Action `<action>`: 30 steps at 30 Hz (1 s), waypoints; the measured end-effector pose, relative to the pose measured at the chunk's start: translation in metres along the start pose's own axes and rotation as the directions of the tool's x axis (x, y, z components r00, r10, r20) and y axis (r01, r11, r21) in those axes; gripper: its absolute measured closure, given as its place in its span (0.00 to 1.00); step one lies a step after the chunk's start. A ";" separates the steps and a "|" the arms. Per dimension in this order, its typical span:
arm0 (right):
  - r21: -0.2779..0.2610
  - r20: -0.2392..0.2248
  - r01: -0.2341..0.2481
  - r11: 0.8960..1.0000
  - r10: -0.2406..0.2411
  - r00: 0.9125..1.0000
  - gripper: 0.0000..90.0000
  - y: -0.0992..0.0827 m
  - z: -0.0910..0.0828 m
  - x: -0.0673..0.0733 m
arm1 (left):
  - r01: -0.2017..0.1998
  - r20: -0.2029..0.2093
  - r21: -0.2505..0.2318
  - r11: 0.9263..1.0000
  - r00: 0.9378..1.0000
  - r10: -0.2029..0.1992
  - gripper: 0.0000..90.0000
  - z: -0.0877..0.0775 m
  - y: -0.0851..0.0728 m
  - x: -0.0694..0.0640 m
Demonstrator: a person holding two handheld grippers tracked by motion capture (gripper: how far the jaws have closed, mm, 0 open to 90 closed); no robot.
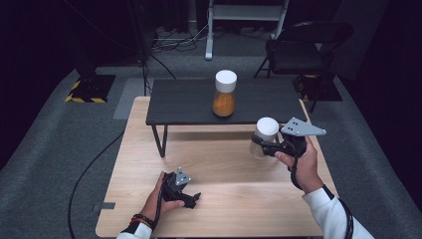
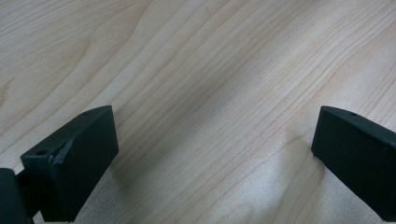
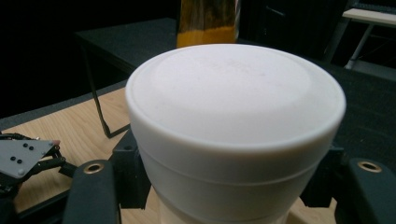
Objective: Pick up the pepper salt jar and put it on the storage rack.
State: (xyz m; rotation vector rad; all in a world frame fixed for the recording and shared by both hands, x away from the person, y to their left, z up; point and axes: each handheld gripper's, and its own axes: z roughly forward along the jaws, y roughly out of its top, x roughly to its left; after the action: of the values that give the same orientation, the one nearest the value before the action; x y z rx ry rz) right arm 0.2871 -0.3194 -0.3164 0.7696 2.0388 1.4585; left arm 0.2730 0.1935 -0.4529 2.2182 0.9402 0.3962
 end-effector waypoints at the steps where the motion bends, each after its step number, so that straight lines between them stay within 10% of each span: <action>1: -0.003 0.002 0.002 1.000 -0.002 1.000 0.37 0.002 -0.001 0.000 | 0.000 0.000 0.000 1.000 1.000 0.000 0.00 0.000 0.000 0.000; 30: -0.079 0.064 0.003 0.997 0.002 0.998 0.37 0.048 -0.010 -0.009 | -0.002 0.001 0.000 1.000 1.000 0.002 0.00 0.000 0.000 0.000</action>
State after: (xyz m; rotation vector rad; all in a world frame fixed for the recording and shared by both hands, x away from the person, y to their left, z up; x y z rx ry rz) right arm 0.2937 -0.3200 -0.2673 0.7734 1.9214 1.4856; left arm 0.2735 0.1935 -0.4529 2.2195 0.9377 0.3953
